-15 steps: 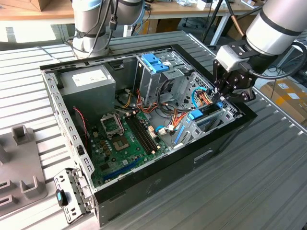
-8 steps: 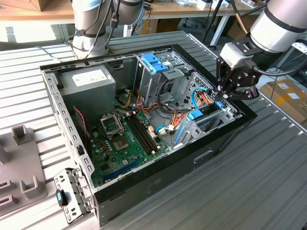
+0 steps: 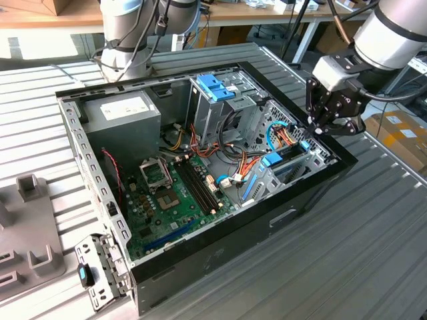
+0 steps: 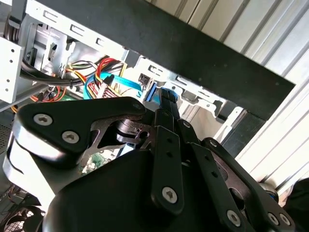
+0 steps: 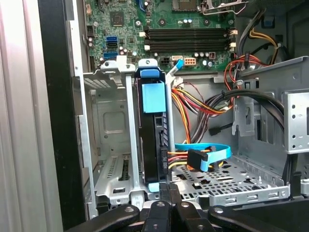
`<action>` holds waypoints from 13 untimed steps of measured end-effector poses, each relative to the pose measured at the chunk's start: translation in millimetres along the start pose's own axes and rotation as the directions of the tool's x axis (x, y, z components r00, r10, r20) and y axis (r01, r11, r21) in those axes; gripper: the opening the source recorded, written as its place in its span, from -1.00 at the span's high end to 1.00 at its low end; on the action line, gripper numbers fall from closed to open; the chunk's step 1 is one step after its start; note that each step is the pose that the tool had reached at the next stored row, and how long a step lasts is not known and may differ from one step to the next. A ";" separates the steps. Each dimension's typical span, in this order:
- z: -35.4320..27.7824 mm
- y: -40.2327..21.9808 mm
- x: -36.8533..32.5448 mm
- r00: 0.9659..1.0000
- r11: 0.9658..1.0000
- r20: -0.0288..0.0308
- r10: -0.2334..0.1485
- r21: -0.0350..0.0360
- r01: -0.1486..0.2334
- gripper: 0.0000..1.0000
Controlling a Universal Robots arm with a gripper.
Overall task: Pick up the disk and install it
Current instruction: 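Insert the first disk wire, then insert the second disk wire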
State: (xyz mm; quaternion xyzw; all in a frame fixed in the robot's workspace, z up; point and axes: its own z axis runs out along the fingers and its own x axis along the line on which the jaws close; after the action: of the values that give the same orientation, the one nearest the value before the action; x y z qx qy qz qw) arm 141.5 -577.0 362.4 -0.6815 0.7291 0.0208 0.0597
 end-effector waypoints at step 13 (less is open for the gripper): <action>-3.6 -4.4 -0.7 1.000 1.000 0.000 0.000 0.000 0.000 0.79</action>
State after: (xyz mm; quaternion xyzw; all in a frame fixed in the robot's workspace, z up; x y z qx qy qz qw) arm 145.7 -577.0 366.3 -0.6815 0.7291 0.0208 0.0598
